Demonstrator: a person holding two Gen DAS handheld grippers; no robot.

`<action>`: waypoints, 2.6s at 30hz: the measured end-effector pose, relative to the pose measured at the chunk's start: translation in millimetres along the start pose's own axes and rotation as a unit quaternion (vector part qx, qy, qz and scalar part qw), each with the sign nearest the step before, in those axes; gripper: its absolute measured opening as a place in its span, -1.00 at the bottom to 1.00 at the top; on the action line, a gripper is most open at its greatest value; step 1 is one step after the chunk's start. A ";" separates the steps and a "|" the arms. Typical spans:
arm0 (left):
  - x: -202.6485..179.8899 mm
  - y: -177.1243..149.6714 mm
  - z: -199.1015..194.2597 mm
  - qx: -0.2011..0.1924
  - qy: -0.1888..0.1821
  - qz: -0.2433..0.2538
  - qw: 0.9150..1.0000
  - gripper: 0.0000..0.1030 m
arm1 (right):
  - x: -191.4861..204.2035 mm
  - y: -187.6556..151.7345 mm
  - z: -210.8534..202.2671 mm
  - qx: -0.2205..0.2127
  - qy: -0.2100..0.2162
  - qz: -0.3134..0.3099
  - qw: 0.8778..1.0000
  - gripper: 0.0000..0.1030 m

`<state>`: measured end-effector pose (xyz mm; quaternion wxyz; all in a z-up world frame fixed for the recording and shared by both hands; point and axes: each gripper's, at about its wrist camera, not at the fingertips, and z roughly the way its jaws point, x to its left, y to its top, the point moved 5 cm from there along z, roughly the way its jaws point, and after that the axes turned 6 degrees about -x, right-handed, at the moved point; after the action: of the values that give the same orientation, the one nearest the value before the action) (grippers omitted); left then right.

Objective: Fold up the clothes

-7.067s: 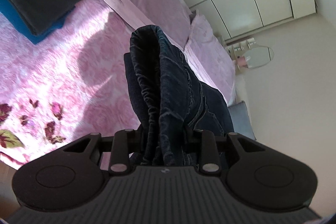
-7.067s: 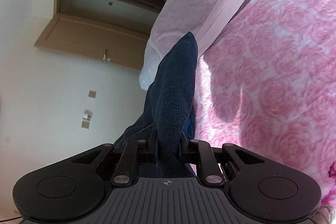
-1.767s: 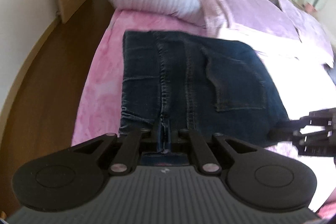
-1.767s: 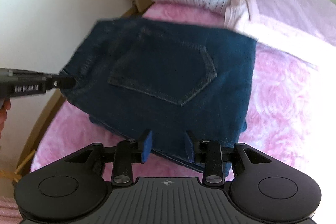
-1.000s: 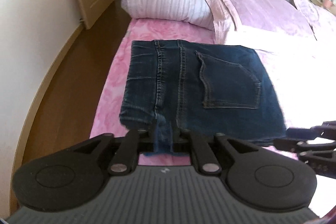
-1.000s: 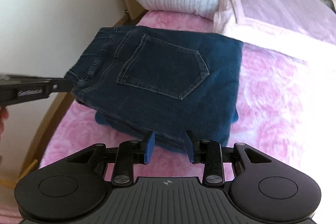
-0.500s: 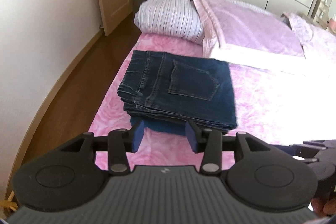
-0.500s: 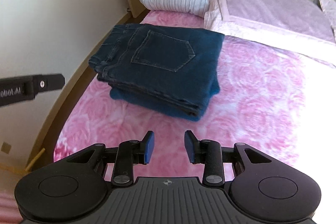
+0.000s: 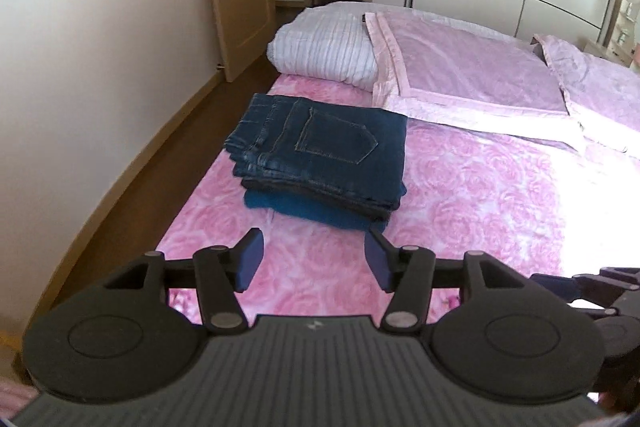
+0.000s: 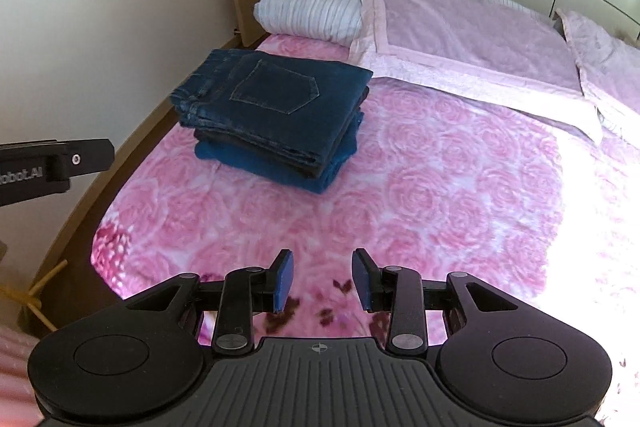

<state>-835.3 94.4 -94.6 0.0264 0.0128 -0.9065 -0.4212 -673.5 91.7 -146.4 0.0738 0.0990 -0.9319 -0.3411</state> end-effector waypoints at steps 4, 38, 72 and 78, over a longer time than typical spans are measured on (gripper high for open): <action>-7.3 -19.6 -29.2 0.001 0.013 0.000 1.000 0.06 | 0.5 -22.3 -23.2 -0.004 0.003 -0.004 1.000 -0.29; 79.3 -50.7 8.4 0.087 -0.010 0.004 0.996 0.20 | 80.0 -24.7 5.3 0.043 -0.017 0.079 0.996 -0.29; 113.0 -9.5 95.8 0.097 -0.067 0.040 0.992 0.20 | 112.5 34.7 81.4 0.060 -0.055 0.109 0.991 -0.29; 121.1 -5.1 108.8 0.098 -0.064 0.040 0.992 0.20 | 117.8 42.0 92.8 0.063 -0.054 0.107 0.991 -0.29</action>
<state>-962.5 168.6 -164.1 -0.0162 -0.0474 -0.9432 -0.3285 -812.4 153.2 -181.1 0.0526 -0.0156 -0.9593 -0.2772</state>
